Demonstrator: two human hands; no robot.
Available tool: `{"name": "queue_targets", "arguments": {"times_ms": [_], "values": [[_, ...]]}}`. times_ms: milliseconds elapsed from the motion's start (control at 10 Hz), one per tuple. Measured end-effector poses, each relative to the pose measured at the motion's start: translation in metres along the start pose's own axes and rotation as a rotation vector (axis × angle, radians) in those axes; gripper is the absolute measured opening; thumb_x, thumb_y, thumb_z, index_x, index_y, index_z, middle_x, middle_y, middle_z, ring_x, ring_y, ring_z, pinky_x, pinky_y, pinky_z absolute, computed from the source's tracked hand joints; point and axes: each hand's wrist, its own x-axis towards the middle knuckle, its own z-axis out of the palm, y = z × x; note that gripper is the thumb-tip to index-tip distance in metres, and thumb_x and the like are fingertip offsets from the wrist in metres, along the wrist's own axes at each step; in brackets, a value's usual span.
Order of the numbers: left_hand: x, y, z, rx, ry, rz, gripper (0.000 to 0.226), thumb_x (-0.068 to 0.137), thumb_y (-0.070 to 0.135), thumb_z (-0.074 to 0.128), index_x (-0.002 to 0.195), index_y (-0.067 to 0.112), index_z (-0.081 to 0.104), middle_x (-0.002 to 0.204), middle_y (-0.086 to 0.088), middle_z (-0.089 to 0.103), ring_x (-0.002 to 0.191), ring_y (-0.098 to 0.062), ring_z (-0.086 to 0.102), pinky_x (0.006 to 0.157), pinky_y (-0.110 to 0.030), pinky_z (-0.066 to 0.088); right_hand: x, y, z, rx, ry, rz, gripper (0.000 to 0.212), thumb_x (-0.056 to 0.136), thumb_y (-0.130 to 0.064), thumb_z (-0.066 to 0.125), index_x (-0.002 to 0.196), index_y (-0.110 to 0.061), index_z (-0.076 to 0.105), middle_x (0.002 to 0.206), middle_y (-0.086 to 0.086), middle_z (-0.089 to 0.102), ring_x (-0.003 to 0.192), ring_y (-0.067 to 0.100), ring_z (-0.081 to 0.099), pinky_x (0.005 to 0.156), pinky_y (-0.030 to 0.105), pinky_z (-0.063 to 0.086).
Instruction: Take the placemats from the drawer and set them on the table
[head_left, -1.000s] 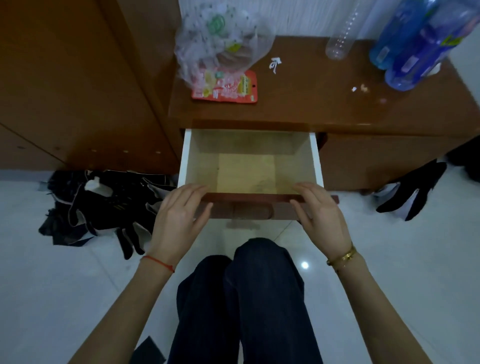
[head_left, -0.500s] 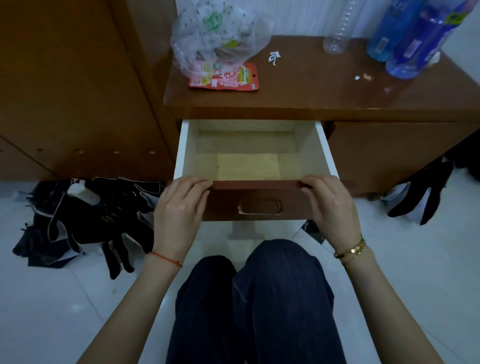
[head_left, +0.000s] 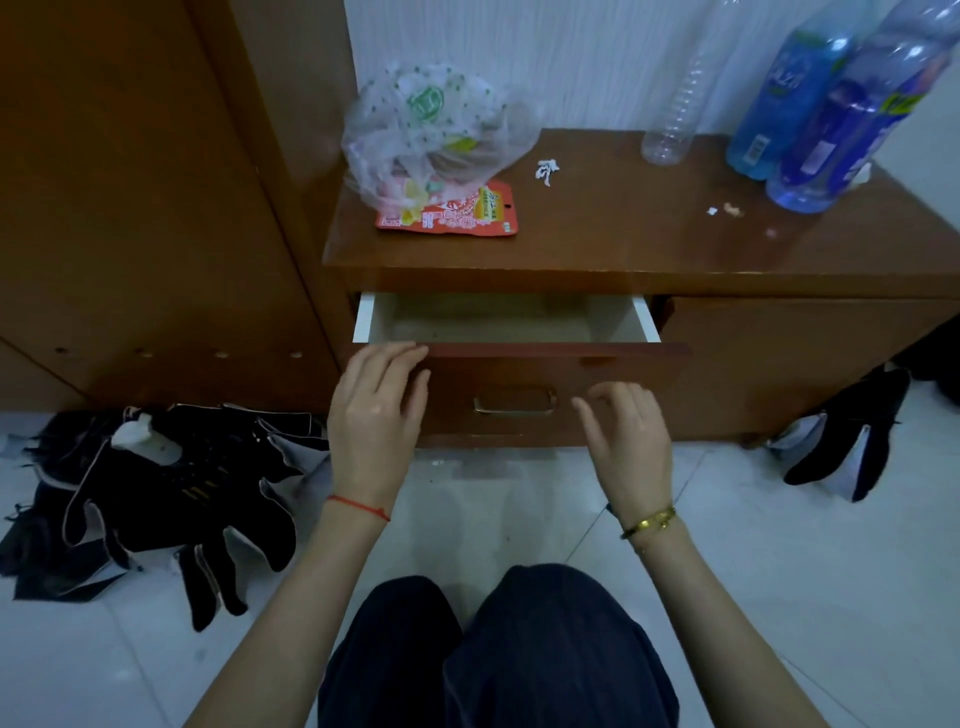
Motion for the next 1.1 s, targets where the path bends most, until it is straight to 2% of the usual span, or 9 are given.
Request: {"name": "queue_targets", "arguments": {"times_ms": [100,200,300,400,500,800,1000,1100], "values": [[-0.024,0.012,0.016,-0.024,-0.086,-0.076,0.018,0.094,0.024,0.059,0.104,0.012,0.067,0.101,-0.002,0.067,0.098,-0.017,0.058,0.085,-0.030,0.050,-0.003,0.004,0.016,0.055,-0.126,0.158,0.026,0.092,-0.032,0.061,0.099,-0.007,0.062,0.093,0.008,0.064,0.086,0.022,0.058,0.073,0.033,0.050],[-0.037,0.022,0.038,-0.110,-0.250,-0.292,0.025,0.093,0.032,0.058,0.106,0.012,0.067,0.103,-0.003,0.068,0.097,-0.018,0.059,0.082,-0.032,0.051,0.002,0.001,0.028,0.170,-0.181,0.228,0.026,0.092,-0.032,0.061,0.095,-0.007,0.064,0.090,0.007,0.066,0.083,0.020,0.062,0.071,0.034,0.052],[-0.033,0.024,0.058,-0.184,-0.281,-0.390,0.024,0.093,0.032,0.059,0.102,0.011,0.067,0.099,-0.004,0.068,0.094,-0.020,0.061,0.081,-0.032,0.050,0.007,0.000,0.037,0.218,-0.179,0.272,0.025,0.092,-0.031,0.062,0.086,-0.007,0.063,0.083,0.006,0.065,0.075,0.017,0.061,0.065,0.030,0.051],[-0.025,0.024,0.069,-0.207,-0.250,-0.421,0.019,0.092,0.030,0.060,0.094,0.012,0.066,0.093,-0.003,0.066,0.088,-0.020,0.061,0.077,-0.038,0.052,0.012,0.003,0.044,0.229,-0.160,0.282,0.024,0.091,-0.032,0.063,0.085,-0.008,0.063,0.082,0.004,0.065,0.072,0.014,0.060,0.063,0.023,0.047],[-0.017,0.020,0.078,-0.166,-0.238,-0.412,0.018,0.092,0.032,0.060,0.094,0.014,0.065,0.093,-0.002,0.065,0.087,-0.019,0.060,0.075,-0.037,0.053,0.022,0.006,0.051,0.240,-0.153,0.282,0.024,0.091,-0.030,0.063,0.085,-0.007,0.063,0.082,0.005,0.064,0.072,0.015,0.060,0.063,0.022,0.045],[0.020,-0.001,0.105,-0.120,-0.254,-0.346,0.021,0.093,0.035,0.057,0.093,0.015,0.063,0.091,-0.001,0.062,0.087,-0.020,0.059,0.065,-0.035,0.049,0.061,0.013,0.077,0.264,-0.106,0.276,0.024,0.091,-0.031,0.063,0.083,-0.008,0.062,0.080,0.006,0.064,0.072,0.017,0.061,0.063,0.031,0.050],[0.029,-0.010,0.113,-0.090,-0.256,-0.302,0.024,0.094,0.039,0.055,0.094,0.016,0.062,0.090,0.001,0.062,0.085,-0.017,0.058,0.065,-0.033,0.049,0.073,0.017,0.084,0.252,-0.103,0.258,0.028,0.091,-0.035,0.063,0.082,-0.008,0.062,0.080,0.004,0.063,0.072,0.013,0.059,0.063,0.033,0.052],[0.025,-0.011,0.106,-0.043,-0.248,-0.280,0.023,0.094,0.036,0.055,0.100,0.016,0.063,0.094,0.001,0.065,0.087,-0.018,0.058,0.068,-0.031,0.047,0.065,0.017,0.080,0.238,-0.116,0.226,0.025,0.092,-0.033,0.061,0.091,-0.008,0.063,0.087,0.005,0.065,0.080,0.016,0.062,0.069,0.034,0.054]]}}
